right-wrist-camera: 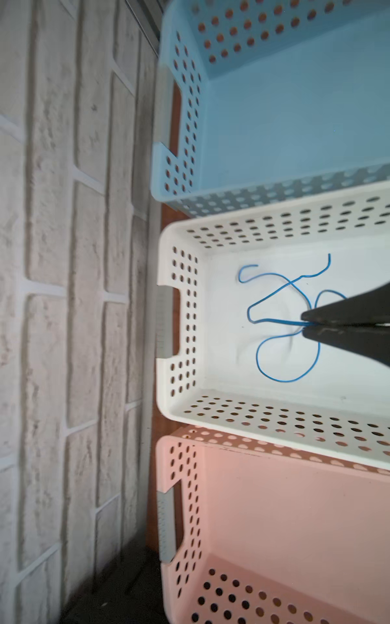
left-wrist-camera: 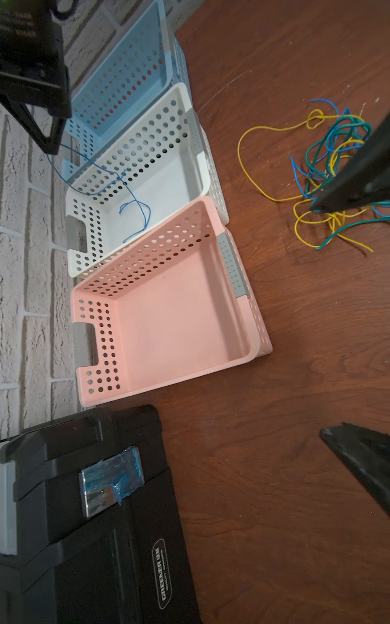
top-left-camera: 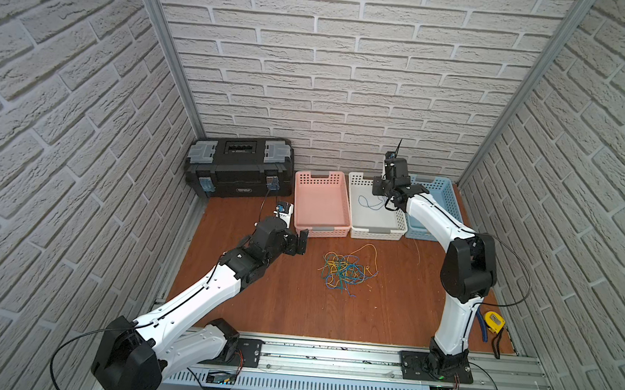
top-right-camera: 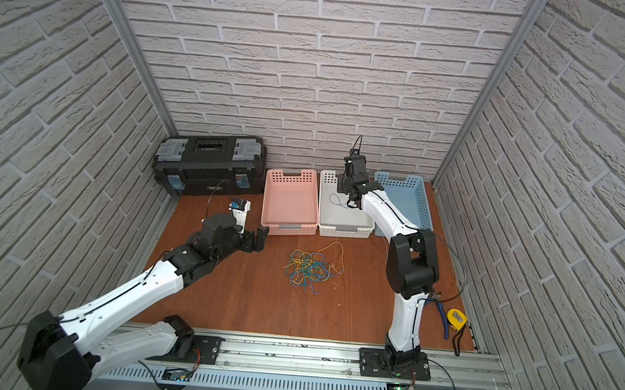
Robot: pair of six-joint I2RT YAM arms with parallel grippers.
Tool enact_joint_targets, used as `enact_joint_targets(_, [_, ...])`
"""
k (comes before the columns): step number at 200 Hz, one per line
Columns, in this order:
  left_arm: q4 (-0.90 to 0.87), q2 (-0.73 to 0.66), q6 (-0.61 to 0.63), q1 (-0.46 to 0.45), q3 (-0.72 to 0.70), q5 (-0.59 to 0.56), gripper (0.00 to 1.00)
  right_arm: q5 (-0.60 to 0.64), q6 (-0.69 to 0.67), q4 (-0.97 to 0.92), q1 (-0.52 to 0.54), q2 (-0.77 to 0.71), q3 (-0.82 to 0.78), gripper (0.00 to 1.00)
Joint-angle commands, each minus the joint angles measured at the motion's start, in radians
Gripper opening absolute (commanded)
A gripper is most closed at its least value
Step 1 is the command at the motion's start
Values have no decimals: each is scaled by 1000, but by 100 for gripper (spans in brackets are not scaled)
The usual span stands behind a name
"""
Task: Untangle and sort cables by color
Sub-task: Place the cable in the bin, then untie the cable.
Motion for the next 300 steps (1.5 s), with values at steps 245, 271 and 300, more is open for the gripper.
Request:
enact_joint_targets(245, [138, 515, -28, -285, 151, 226, 65, -41, 184, 170, 184, -452, -859, 38])
enact_joint_targets(271, [129, 532, -22, -286, 163, 224, 67, 76, 191, 164, 184, -441, -865, 36])
enact_joint_targets(300, [135, 542, -27, -287, 151, 201, 66, 28, 181, 228, 184, -417, -880, 39])
